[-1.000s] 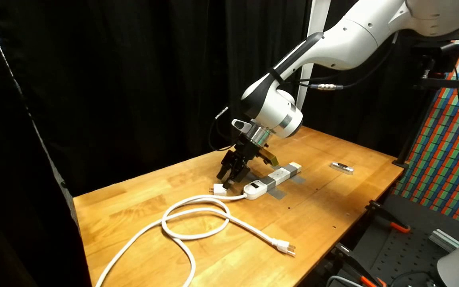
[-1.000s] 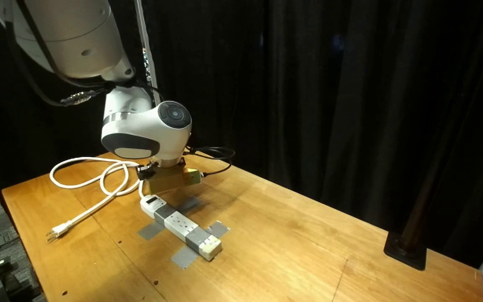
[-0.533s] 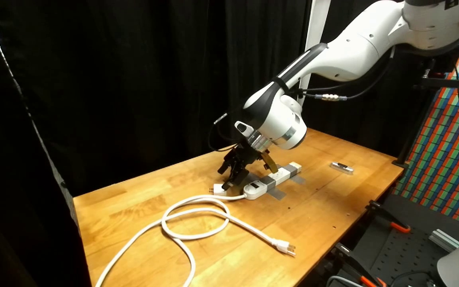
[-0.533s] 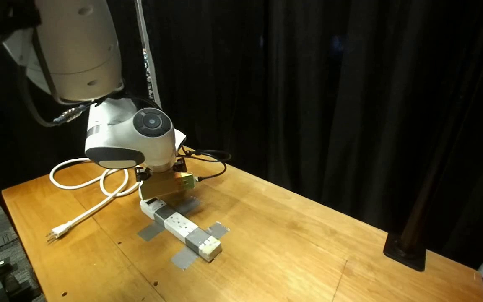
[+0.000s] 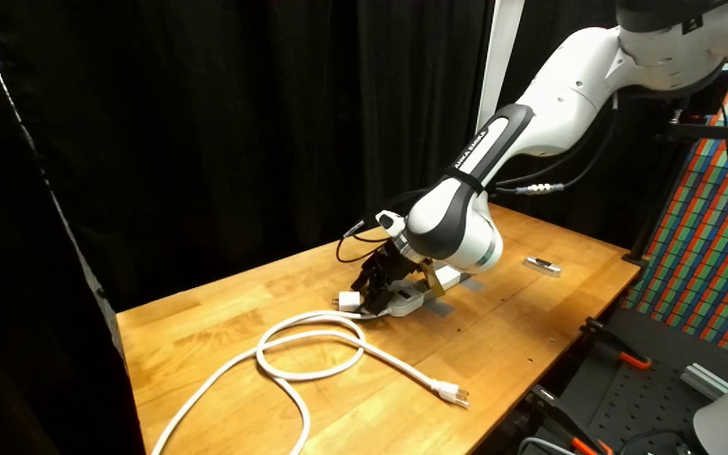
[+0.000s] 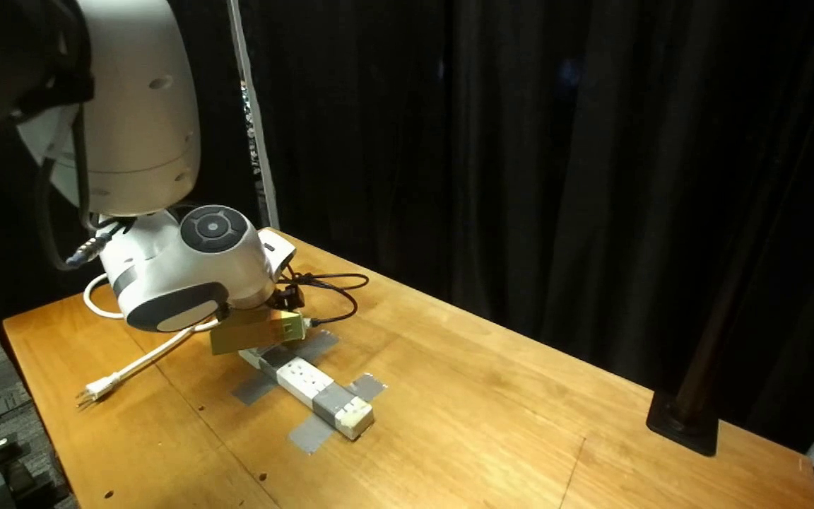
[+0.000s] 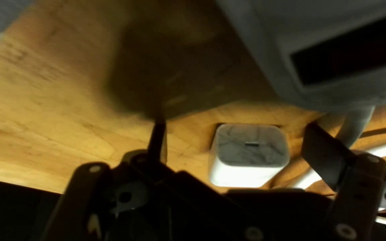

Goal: Plug the charger head into the extension cable

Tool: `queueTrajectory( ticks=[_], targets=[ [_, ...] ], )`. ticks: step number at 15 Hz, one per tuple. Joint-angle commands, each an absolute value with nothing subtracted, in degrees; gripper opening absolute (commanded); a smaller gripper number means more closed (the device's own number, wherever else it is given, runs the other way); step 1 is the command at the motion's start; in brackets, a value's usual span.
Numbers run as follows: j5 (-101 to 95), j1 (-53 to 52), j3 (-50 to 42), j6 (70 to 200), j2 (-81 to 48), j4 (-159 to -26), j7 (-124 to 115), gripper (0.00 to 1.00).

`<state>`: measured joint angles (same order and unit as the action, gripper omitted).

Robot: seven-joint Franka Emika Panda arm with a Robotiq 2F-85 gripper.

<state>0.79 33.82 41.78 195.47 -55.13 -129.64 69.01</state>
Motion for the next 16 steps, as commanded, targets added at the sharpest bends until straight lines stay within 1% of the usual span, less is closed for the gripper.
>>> queueTrajectory(
  ticks=[1, 2, 3, 4, 5, 8, 9, 11, 14, 16],
  targets=[
    [-6.4, 26.1, 34.1, 197.4, -52.0, -129.0, 56.6, 0.74],
    [-8.7, 25.2, 33.0, 196.8, -51.2, -129.0, 53.5, 0.73],
    [-10.5, 23.4, 31.3, 197.2, -50.5, -128.8, 50.7, 0.7],
    [-12.1, 22.1, 29.9, 196.7, -49.5, -128.8, 47.9, 0.64],
    [-13.9, 21.1, 28.8, 196.2, -48.9, -128.7, 45.6, 0.54],
    [-19.0, 19.1, 26.2, 194.0, -47.6, -127.6, 39.2, 0.31],
    [-20.5, 18.8, 25.7, 193.1, -47.4, -127.1, 37.5, 0.29],
    [-22.2, 17.7, 24.2, 191.0, -46.7, -125.9, 34.6, 0.29],
    [-22.7, 17.0, 23.7, 183.4, -44.8, -123.6, 31.3, 0.29],
    [-20.9, 12.6, 20.1, 179.4, -41.5, -122.0, 29.6, 0.29]
  ],
)
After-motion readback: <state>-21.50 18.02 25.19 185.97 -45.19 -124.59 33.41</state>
